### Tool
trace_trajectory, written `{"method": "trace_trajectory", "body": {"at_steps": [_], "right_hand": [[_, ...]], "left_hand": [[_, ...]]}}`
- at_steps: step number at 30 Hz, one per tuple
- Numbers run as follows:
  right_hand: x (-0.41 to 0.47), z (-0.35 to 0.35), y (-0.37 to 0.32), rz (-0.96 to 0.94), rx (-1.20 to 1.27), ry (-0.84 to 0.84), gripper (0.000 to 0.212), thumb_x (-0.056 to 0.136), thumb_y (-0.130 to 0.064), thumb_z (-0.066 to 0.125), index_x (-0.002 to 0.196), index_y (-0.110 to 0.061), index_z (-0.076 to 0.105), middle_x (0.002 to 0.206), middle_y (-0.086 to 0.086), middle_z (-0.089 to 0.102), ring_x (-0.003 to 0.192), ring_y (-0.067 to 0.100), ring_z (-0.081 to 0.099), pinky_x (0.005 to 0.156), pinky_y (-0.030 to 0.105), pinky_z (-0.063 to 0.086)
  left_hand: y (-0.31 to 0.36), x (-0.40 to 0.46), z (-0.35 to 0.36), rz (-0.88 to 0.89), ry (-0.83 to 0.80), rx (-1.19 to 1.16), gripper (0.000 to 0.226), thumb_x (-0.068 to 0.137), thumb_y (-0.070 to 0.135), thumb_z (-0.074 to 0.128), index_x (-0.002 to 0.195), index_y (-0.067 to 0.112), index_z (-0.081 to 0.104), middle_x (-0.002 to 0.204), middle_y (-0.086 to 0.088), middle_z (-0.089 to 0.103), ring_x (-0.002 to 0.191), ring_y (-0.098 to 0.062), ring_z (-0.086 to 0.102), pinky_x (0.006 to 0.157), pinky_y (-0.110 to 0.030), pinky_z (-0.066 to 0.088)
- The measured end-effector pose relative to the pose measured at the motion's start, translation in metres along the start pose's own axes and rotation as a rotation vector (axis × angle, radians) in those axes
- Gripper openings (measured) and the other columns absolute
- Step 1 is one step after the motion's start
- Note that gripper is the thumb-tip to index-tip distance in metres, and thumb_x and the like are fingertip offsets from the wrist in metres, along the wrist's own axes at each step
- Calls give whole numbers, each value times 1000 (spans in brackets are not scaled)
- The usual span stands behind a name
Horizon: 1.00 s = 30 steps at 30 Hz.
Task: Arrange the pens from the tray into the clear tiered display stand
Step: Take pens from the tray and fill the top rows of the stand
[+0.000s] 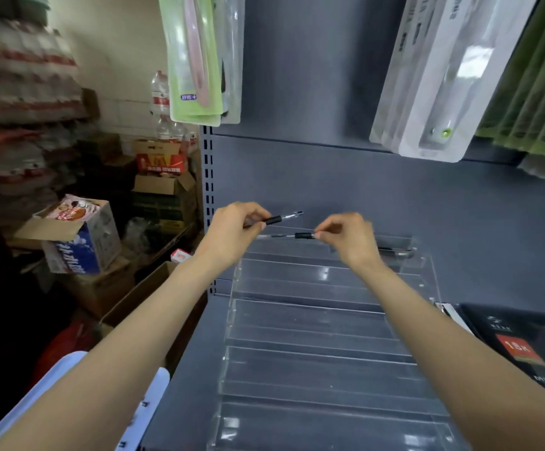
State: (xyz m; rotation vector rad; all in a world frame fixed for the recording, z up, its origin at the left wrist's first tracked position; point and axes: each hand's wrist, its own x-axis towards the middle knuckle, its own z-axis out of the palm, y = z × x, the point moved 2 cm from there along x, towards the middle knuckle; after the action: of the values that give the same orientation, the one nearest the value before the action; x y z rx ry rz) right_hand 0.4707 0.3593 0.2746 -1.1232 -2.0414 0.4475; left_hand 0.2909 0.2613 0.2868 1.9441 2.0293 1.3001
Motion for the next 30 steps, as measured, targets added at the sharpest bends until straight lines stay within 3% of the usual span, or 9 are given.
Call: {"method": "trace_trajectory", "body": {"at_steps": [3, 6, 9, 15, 17, 20, 24, 27, 30], "right_hand": [[12, 5, 5, -6, -117, -105, 1, 77, -11, 74, 77, -12, 74, 77, 0, 68, 76, 14, 61, 66, 12, 43], [22, 8, 6, -6, -216, -184, 7, 76, -12, 75, 72, -18, 74, 70, 0, 65, 71, 19, 59, 74, 33, 53], [28, 11, 1, -61, -322, -257, 9, 74, -8, 73, 72, -18, 73, 76, 7, 68, 75, 26, 62, 78, 36, 54], [33, 12, -7, -128, -435, -332, 9, 78, -6, 70, 83, -12, 73, 93, 13, 67, 82, 31, 62, 80, 38, 54], [30, 8, -4, -118, -357, -339, 7, 77, -10, 73, 83, -12, 74, 89, 10, 69, 76, 24, 60, 79, 33, 53], [20, -13, 9, -99, -191, -241, 15, 80, -16, 72, 95, -10, 73, 85, 1, 64, 77, 13, 56, 73, 14, 39], [0, -61, 41, -52, -119, -5, 13, 85, -15, 67, 97, -13, 72, 93, 1, 63, 80, 12, 57, 66, -1, 35], [-12, -92, 67, -2, -126, 182, 17, 85, -8, 65, 102, -8, 70, 105, 10, 65, 80, 14, 58, 67, -5, 32], [-20, -111, 90, 126, -100, 179, 29, 87, -9, 61, 116, -5, 63, 116, 15, 62, 95, 23, 63, 74, 1, 34]], "left_hand": [[-3, 2, 0, -31, 18, -2, 15, 88, 14, 62, 102, 12, 68, 88, 6, 62, 82, -7, 57, 79, -16, 42], [-5, 3, 2, -40, 11, 11, 14, 88, 16, 63, 100, 11, 69, 86, 6, 62, 79, -6, 56, 74, -13, 40], [-7, 3, 4, -46, 18, 6, 13, 88, 15, 63, 98, 11, 69, 84, 5, 63, 77, -5, 57, 67, -5, 39], [-4, 2, 8, -45, -1, 1, 13, 88, 15, 62, 99, 11, 69, 86, 5, 64, 81, -7, 58, 76, -14, 42], [0, 2, 10, -35, -9, 6, 14, 88, 15, 63, 100, 12, 69, 87, 6, 64, 82, -6, 58, 74, -7, 41], [9, 5, 17, -14, -31, -9, 14, 87, 14, 64, 99, 12, 70, 88, 4, 66, 80, -7, 58, 67, 4, 38], [32, 12, 42, 25, -83, -19, 12, 86, 13, 64, 97, 12, 70, 83, 6, 64, 77, -8, 57, 69, -3, 41], [55, 21, 71, 70, -145, -3, 12, 85, 9, 65, 96, 9, 71, 81, 2, 60, 75, -10, 55, 68, -9, 36], [74, 29, 97, 64, -209, 10, 13, 85, 9, 65, 96, 9, 72, 85, -3, 64, 76, -10, 53, 68, -7, 32]]}}
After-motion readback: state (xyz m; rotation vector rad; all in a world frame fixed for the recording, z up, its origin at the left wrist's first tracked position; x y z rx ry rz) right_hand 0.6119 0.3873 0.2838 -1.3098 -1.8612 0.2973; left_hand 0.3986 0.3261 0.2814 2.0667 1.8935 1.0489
